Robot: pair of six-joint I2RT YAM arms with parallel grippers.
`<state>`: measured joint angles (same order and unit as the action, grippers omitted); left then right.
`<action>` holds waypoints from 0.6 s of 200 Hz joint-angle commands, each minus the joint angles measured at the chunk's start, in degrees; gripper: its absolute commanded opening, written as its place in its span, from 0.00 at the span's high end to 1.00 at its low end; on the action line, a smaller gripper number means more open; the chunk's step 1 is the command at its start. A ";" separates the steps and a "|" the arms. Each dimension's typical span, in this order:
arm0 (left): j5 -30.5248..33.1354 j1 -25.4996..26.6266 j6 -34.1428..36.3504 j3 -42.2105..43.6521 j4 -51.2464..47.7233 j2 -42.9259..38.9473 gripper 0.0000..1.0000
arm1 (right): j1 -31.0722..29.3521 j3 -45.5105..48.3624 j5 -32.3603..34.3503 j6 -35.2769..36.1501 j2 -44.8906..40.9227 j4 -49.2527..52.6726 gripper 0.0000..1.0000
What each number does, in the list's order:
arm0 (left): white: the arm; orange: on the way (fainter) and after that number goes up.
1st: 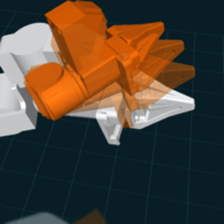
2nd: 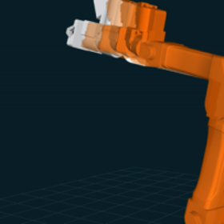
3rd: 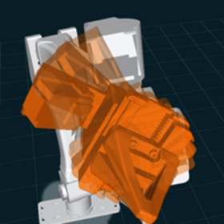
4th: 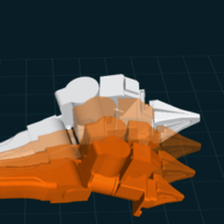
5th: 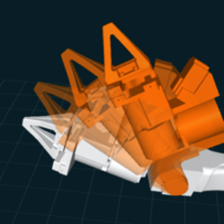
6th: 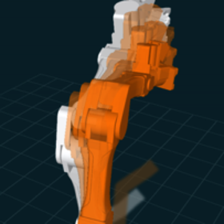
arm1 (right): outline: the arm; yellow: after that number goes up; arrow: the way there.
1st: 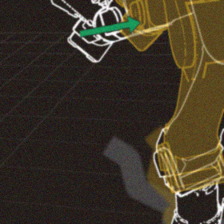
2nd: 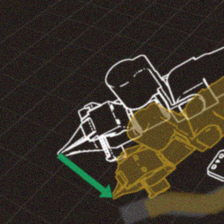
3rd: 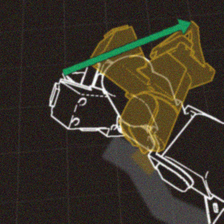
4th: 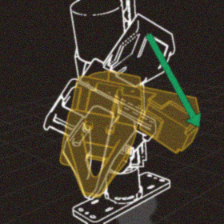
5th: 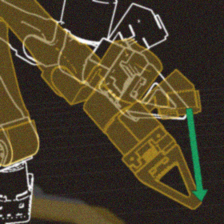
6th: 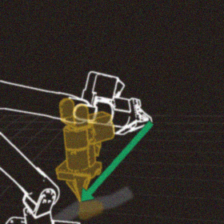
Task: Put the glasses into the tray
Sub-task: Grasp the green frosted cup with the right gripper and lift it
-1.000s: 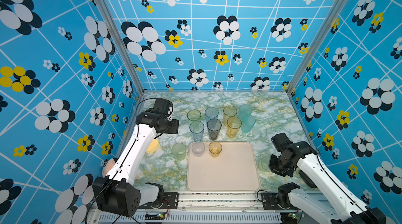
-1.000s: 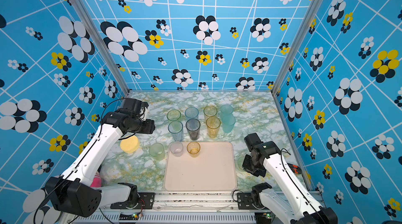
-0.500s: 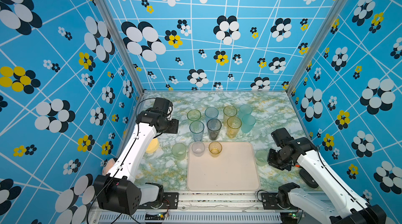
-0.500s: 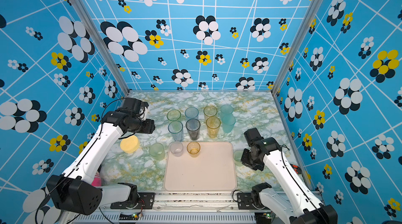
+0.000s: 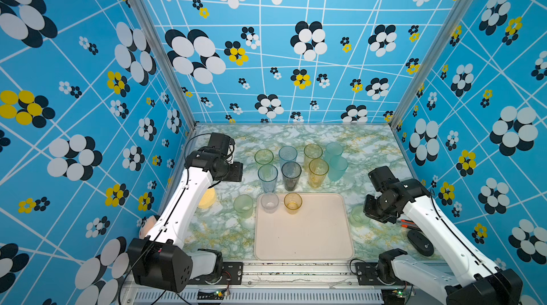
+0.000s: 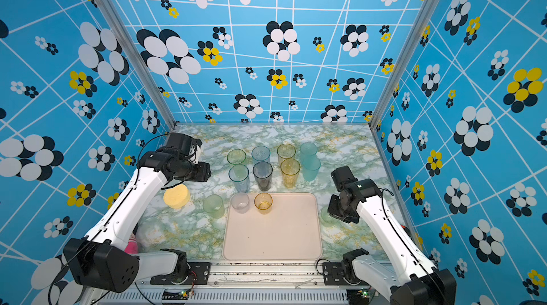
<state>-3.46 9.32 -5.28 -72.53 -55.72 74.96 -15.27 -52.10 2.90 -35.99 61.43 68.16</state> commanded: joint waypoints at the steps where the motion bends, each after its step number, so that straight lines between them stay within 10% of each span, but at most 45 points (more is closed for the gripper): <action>1: 0.21 -0.45 0.36 -1.27 -0.97 -0.38 0.36 | 0.72 1.57 0.72 0.48 0.94 -0.93 0.78; 120: 0.47 -0.84 1.06 -1.88 -1.49 0.10 0.35 | 3.23 7.60 -1.95 1.05 3.32 -7.73 0.80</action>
<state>-3.44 8.99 -4.86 -72.58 -55.75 74.96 -12.49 -45.45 1.98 -35.46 63.66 61.98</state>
